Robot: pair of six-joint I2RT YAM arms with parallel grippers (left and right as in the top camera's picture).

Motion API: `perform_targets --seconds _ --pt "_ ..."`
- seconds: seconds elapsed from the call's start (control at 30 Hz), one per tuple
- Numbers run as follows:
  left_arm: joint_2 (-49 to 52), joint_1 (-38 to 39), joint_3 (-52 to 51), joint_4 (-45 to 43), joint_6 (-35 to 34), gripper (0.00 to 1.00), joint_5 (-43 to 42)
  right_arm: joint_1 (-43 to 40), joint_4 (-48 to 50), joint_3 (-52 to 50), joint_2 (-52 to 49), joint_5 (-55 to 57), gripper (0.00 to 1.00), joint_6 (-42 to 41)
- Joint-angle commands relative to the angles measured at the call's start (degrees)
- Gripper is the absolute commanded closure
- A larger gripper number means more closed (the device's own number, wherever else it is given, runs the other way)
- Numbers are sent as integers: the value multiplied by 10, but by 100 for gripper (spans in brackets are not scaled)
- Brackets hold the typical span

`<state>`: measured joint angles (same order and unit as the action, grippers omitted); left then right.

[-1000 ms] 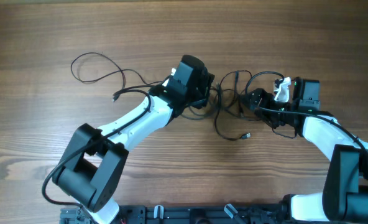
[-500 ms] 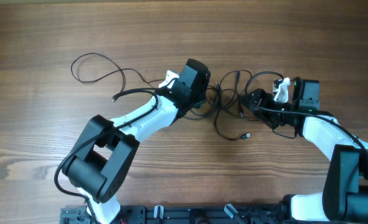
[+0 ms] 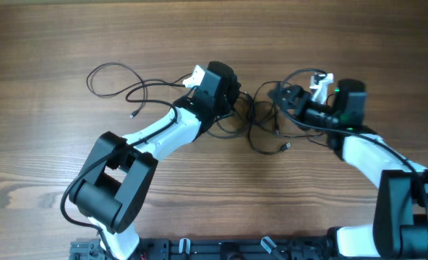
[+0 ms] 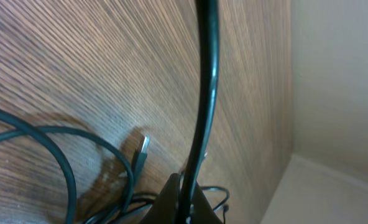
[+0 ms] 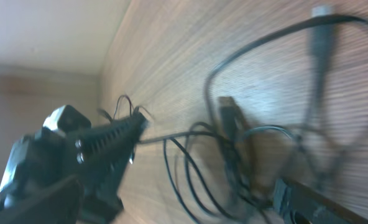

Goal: Untangle cables

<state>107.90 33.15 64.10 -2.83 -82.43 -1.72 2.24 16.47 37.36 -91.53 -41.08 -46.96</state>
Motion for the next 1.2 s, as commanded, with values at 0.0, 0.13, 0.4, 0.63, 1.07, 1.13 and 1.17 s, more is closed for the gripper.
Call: perform_targets --seconds 0.0,0.13,0.4,0.63,1.07,1.13,1.17 --pt "-15 -2 3 0 28 96 -44 83 48 1 2 177 2 -126" --pt "-15 -2 3 0 67 96 -84 127 83 1 -51 299 9 -282" --pt "-22 -2 3 0 85 96 -142 126 235 2 -143 272 91 -264" --pt "-207 -45 3 9 244 96 -84 -39 21 2 -2 168 95 -40" --pt "-352 -301 3 -18 323 96 -28 -297 -387 1 238 320 95 151" --pt "-351 -334 3 -21 328 96 -29 -297 -389 1 238 301 94 195" --pt "-348 -349 3 -19 328 96 -29 -297 -389 1 238 285 88 202"
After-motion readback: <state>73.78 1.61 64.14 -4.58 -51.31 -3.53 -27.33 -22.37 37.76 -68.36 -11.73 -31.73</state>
